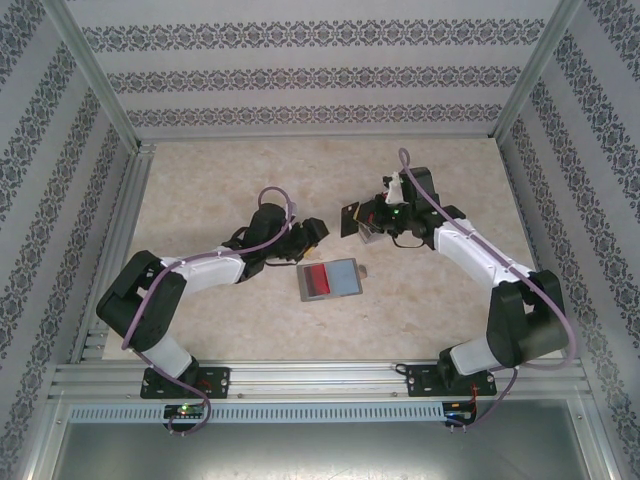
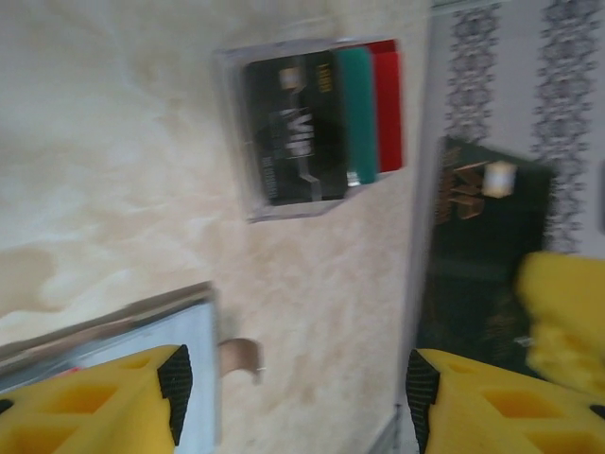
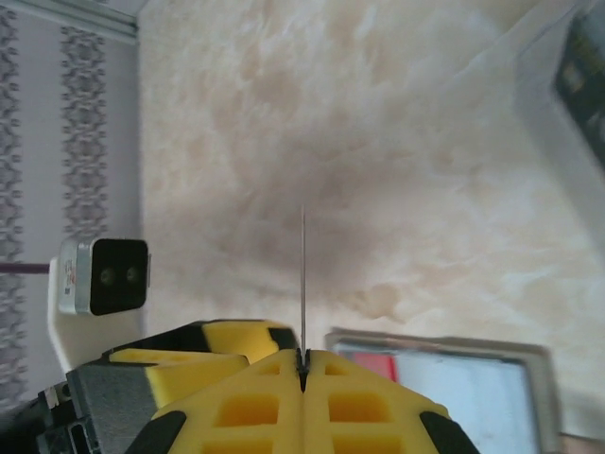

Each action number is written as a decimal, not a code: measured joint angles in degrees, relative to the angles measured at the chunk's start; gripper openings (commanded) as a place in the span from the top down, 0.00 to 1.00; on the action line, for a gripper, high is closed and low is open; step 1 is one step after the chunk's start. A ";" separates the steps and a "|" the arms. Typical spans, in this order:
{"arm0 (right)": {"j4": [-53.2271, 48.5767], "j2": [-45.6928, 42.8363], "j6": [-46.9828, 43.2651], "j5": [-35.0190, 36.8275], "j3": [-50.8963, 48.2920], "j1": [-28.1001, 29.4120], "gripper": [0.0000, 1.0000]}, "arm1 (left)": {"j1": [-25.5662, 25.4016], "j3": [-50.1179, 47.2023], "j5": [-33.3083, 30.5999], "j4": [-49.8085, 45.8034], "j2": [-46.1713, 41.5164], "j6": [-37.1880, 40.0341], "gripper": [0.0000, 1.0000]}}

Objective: Put the credit cards into the card holder
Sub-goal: Pick up the credit card from the storage box, then pass the credit card.

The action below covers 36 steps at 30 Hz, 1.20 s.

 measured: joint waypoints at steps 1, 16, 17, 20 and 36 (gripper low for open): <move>1.88 0.02 1.97 -1.68 -0.68 0.00 1.00 | 0.22 -0.02 0.79 2.03 0.07 -0.87 0.34; 17.53 2.51 13.88 -11.96 -5.40 -0.11 1.00 | 0.66 0.90 4.83 13.70 2.27 -7.63 0.73; 17.53 2.56 13.88 -12.26 -5.40 -0.17 1.00 | 0.66 0.83 4.83 13.73 2.27 -7.69 0.75; 17.46 2.71 13.66 -12.94 -5.49 -0.48 1.00 | 0.66 0.72 4.83 13.68 2.27 -7.82 0.76; 15.61 4.74 9.38 -17.40 -5.66 -1.99 1.00 | 0.66 -0.33 5.25 12.50 2.25 -7.41 0.81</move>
